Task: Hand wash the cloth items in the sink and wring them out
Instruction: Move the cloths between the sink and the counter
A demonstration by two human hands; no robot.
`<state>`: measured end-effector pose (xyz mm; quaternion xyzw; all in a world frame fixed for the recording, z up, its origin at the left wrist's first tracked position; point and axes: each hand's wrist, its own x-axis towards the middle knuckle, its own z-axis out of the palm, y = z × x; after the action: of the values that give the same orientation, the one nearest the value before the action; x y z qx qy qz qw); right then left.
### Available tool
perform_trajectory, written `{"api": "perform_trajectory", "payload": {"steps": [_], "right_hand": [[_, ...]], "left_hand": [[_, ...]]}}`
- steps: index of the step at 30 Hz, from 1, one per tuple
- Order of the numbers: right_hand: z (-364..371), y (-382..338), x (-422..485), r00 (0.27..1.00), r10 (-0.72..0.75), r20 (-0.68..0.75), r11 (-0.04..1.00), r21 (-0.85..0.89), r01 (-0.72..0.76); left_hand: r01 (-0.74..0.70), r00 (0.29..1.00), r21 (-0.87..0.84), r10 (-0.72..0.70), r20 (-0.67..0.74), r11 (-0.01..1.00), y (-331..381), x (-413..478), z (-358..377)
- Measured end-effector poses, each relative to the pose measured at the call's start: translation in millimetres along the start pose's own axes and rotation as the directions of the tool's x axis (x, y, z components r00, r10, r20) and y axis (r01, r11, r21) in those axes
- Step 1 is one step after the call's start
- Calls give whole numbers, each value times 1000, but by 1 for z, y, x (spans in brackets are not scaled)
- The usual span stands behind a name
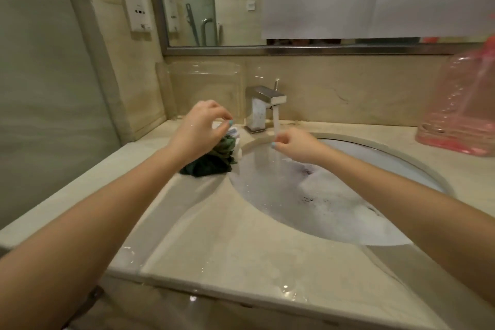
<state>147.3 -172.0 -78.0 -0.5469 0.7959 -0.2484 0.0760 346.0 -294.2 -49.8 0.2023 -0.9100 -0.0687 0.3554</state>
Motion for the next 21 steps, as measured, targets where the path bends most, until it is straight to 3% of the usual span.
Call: {"api": "perform_trajectory", "payload": {"steps": [3, 6, 11, 14, 18, 21], "right_hand": [[-15, 60, -4, 968, 225, 112, 964, -171, -205], [-18, 109, -12, 906, 392, 157, 904, -249, -348], [-15, 155, -18, 850, 475, 228, 871, -256, -419], [-17, 157, -16, 812, 497, 306, 853, -345, -392], [-11, 147, -12, 739, 545, 395, 818, -443, -366], [-6, 152, -12, 721, 568, 396, 806, -445, -390]], "left_hand": [[-39, 968, -65, 53, 243, 997, 28, 16, 46], [50, 862, -67, -9, 507, 997, 47, 31, 100], [208, 673, -80, -83, 735, 975, 59, 56, 180], [215, 565, -41, -90, 820, 976, 63, 68, 212], [125, 519, -35, -35, 854, 992, 67, 70, 240], [138, 500, -23, -49, 865, 990, 72, 67, 250]]}}
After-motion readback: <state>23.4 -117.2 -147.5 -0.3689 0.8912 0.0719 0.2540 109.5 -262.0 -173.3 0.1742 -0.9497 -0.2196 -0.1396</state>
